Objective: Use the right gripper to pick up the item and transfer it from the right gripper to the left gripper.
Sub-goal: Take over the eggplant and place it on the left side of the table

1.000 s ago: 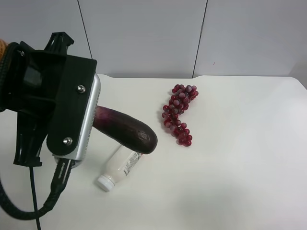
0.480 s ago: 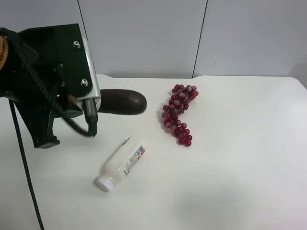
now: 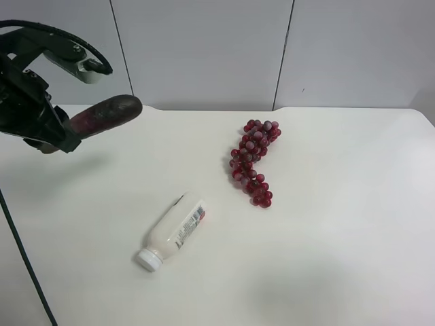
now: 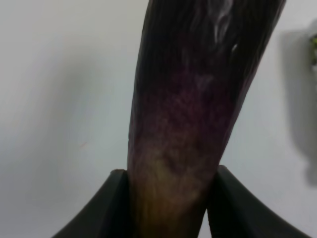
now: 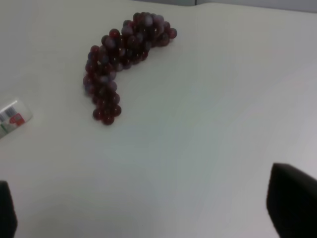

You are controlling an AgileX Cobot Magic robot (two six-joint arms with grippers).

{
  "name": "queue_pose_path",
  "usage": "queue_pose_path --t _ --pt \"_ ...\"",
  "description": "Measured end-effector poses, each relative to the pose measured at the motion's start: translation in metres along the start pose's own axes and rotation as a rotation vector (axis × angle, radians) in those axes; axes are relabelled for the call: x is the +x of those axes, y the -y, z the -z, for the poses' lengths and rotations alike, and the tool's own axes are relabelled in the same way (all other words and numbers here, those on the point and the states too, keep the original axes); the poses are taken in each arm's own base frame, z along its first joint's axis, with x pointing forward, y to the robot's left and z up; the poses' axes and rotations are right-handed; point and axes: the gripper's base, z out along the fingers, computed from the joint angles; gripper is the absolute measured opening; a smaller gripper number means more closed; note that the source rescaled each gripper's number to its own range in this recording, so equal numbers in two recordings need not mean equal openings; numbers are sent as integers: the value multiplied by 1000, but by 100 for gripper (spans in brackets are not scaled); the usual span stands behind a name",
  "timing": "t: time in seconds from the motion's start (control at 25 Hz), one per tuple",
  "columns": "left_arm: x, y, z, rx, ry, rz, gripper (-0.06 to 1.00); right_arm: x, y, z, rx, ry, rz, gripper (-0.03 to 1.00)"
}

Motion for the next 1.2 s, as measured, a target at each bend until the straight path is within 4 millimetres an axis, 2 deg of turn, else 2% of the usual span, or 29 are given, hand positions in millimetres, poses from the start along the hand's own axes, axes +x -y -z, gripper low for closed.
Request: queue_pose_path --t 0.16,0.32,0.88,1.2 --pt "6 -18 -21 23 -55 140 0 0 0 0 0 0 0 100" --pt "9 -24 -42 39 -102 191 0 0 0 0 0 0 0 100" --pt "22 -25 -119 70 -237 223 0 0 0 0 0 0 0 100" --pt "29 -25 -149 68 -256 232 0 0 0 0 0 0 0 100"
